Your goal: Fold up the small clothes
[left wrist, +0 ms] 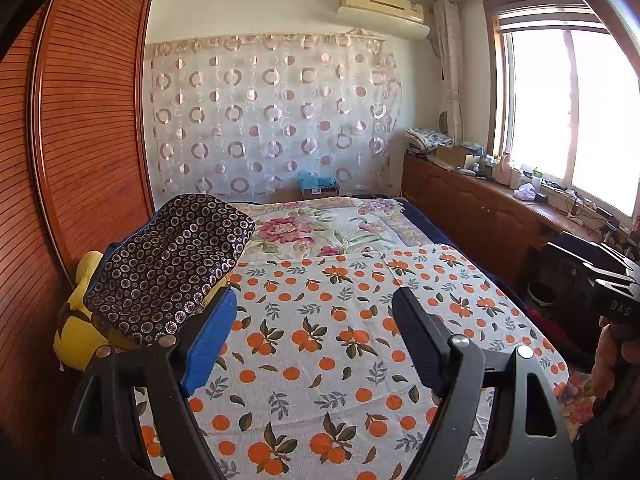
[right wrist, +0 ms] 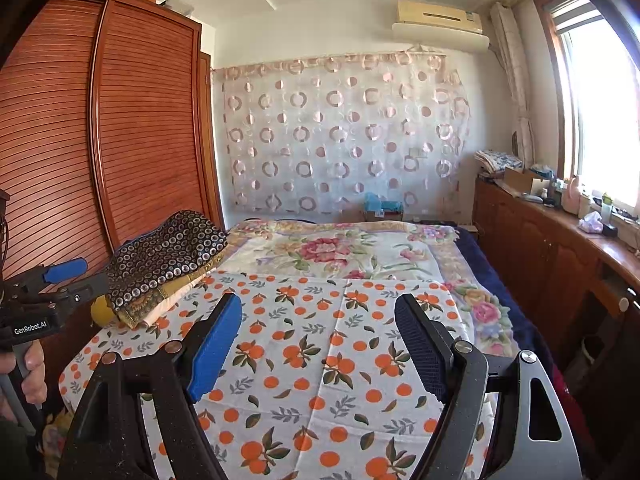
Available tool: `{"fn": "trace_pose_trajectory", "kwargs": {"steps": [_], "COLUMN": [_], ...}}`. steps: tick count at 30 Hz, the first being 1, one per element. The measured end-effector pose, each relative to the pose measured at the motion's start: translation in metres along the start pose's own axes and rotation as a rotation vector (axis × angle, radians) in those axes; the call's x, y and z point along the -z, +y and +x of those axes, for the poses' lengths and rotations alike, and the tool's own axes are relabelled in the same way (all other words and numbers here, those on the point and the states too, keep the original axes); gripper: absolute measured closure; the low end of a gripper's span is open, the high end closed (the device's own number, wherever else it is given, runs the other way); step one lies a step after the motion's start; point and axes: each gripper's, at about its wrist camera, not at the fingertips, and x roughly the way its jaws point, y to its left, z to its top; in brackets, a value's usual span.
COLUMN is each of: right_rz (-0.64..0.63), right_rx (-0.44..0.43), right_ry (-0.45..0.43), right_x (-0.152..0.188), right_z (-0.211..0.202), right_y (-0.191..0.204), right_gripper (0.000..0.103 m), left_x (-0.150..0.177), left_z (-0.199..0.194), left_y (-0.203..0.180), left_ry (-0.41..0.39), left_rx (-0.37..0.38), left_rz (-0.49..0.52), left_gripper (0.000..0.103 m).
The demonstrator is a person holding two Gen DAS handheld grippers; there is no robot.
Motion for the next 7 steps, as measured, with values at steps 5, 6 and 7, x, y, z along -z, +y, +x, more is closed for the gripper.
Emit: {"fn": "trace_pose_trajectory", "kwargs": {"steps": [5, 6, 7], "right_rz": [0.001, 0.001, 0.002], "right_rx": [0.002, 0.003, 0.003], "right_ry": [-0.002, -0.003, -0.004], "right_x": [0.0003, 0.0003, 0.0006], "right_z": [0.0007, 0.0010, 0.0014], "right_y": [0.0024, 0.0028, 0.0036], "right_gripper": [0.022, 0.022, 0.022], "left_x": [-0.0001, -0.0001, 0.0000], "left_z": [-0.0002, -0.0001, 0.0000], "left_y": [-0.0001, 0.0001, 0.0001], "left_ry": [0.000, 0.000, 0.000], "left_rx": [0.000, 0.001, 0.001], "left_rz": [0.001, 0.000, 0.000], "left_gripper": [0.022, 0.022, 0.022]}}
